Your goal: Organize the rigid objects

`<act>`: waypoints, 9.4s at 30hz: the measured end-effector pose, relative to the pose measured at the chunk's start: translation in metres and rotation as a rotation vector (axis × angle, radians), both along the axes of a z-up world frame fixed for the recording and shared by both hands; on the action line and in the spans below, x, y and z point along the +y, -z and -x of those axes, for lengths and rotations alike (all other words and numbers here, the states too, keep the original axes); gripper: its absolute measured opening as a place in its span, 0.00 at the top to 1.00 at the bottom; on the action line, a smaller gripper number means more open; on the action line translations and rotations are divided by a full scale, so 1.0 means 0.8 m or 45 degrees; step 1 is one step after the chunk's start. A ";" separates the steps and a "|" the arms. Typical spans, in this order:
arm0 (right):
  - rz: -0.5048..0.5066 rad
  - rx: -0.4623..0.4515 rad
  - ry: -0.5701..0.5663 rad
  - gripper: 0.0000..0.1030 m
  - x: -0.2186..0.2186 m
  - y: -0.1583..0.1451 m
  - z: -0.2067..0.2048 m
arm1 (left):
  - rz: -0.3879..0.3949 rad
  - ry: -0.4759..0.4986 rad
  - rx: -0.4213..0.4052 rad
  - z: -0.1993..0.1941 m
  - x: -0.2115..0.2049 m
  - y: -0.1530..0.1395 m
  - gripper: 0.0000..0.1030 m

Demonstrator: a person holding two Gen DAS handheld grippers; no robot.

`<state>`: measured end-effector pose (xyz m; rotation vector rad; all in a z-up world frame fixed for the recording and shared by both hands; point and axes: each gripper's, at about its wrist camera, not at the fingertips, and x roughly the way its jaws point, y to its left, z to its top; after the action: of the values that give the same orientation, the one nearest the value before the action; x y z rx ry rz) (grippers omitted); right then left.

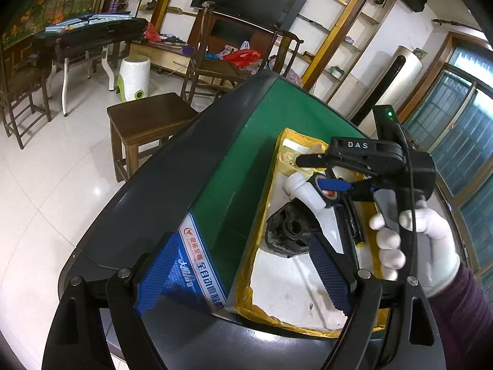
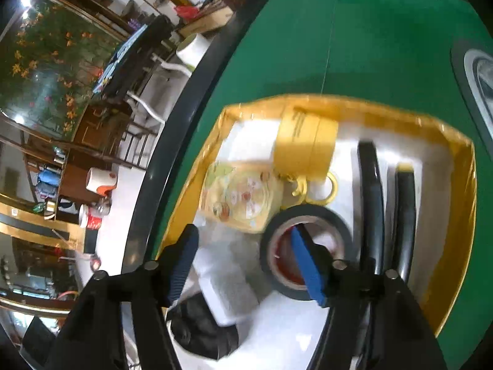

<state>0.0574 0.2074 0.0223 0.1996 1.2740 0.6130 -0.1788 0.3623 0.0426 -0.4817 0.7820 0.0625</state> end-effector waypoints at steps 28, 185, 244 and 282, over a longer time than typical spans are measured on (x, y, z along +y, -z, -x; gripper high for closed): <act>0.148 -0.640 0.602 0.00 -0.443 -0.060 0.137 | -0.321 0.356 0.122 -0.046 -0.184 -0.015 0.13; 0.114 -0.459 0.676 0.66 -0.560 0.040 0.049 | -0.244 0.729 -0.043 -0.115 -0.412 -0.048 0.76; -0.295 -0.331 0.057 0.66 -0.262 -0.050 0.144 | -0.196 0.337 0.082 -0.048 -0.178 0.011 0.64; 0.053 -0.326 -0.154 0.54 -0.049 -0.008 0.124 | 0.091 0.116 -0.030 -0.007 -0.075 -0.014 0.13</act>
<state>-0.0418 0.1682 0.0284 0.0084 1.0553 0.6917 -0.1730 0.3023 0.0539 -0.5133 0.7836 -0.0557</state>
